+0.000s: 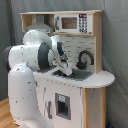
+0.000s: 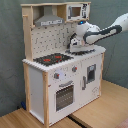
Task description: Play with the kitchen
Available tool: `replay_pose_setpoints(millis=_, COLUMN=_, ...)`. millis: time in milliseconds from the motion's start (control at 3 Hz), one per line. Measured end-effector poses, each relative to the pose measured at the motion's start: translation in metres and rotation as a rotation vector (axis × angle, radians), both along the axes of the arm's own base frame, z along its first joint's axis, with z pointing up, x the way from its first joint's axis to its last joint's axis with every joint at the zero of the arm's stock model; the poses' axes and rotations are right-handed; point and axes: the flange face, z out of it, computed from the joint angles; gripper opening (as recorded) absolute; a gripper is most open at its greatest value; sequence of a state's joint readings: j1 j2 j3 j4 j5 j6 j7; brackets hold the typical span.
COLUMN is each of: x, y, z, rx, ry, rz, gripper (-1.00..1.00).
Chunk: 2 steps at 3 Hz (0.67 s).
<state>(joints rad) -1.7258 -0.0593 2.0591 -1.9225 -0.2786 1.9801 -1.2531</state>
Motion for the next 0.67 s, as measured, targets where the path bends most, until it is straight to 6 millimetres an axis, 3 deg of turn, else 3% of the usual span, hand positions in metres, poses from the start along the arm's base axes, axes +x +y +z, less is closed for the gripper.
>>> replay_pose_setpoints(millis=333, x=0.0041, y=0.0021, z=-0.0062, rx=0.028, ry=-0.014, rz=-0.01, gripper=1.0)
replay_pose_setpoints(millis=667, x=0.0041, y=0.0024, z=-0.0069, rx=0.029, ry=-0.013, rz=-0.011, gripper=-1.0)
